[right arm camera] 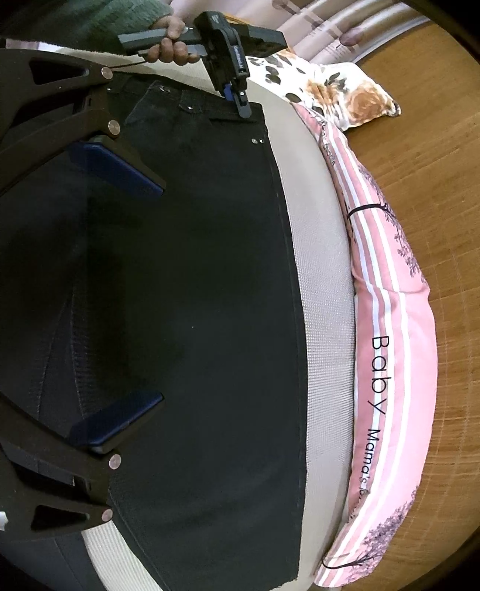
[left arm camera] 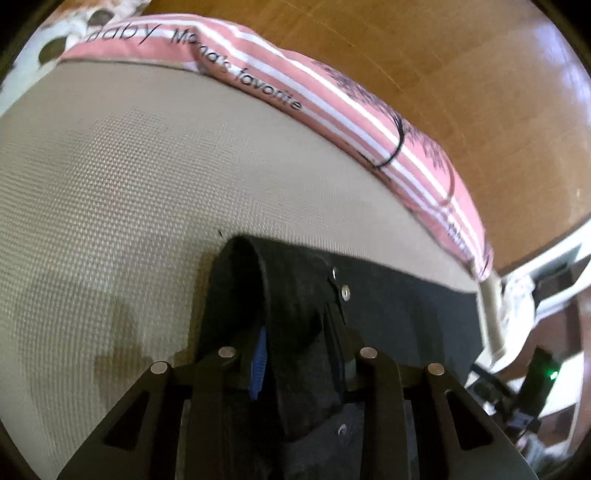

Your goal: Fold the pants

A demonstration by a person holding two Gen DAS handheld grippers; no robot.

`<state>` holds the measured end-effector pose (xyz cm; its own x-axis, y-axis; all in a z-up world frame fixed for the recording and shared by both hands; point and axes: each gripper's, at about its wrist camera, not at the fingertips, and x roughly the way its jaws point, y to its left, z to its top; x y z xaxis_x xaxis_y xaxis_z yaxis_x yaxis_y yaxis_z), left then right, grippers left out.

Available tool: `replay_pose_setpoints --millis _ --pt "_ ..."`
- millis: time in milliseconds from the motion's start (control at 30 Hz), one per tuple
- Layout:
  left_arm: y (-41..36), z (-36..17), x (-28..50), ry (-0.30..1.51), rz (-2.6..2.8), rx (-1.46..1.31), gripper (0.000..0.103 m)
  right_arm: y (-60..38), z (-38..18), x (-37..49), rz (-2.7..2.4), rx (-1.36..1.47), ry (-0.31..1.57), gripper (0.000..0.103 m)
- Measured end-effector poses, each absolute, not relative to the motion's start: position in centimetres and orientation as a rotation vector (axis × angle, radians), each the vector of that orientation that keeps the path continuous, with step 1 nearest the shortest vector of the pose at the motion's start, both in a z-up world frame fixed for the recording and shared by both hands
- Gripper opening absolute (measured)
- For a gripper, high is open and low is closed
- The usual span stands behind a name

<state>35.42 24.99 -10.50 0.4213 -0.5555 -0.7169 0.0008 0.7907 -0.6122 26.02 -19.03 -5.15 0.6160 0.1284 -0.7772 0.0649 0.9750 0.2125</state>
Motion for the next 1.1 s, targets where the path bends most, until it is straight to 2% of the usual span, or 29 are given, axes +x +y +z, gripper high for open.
replay_pose_setpoints --millis 267,433,733,767,800,1100 --pt "24.3 -10.9 37.4 1.1 -0.498 -0.63 0.029 -19.6 -5.4 26.5 0.028 0.236 0.912 0.103" --pt "22.4 -10.9 37.3 1.113 -0.56 -0.548 0.029 -20.1 -5.4 27.0 0.048 0.231 0.907 0.103" --pt "22.4 -12.3 39.8 1.111 -0.426 -0.713 0.029 -21.8 -4.7 30.3 0.109 0.21 0.901 0.103" --pt "22.2 -12.1 39.5 1.097 -0.395 -0.705 0.025 -22.3 -4.5 30.8 0.119 0.203 0.901 0.103" --pt "22.0 -11.9 39.2 1.088 -0.365 -0.678 0.011 -22.6 -4.5 31.1 0.125 0.197 0.904 0.103" --pt "19.6 -4.4 34.7 0.873 -0.452 -0.575 0.008 -26.0 -2.9 36.0 0.359 0.073 0.972 0.102"
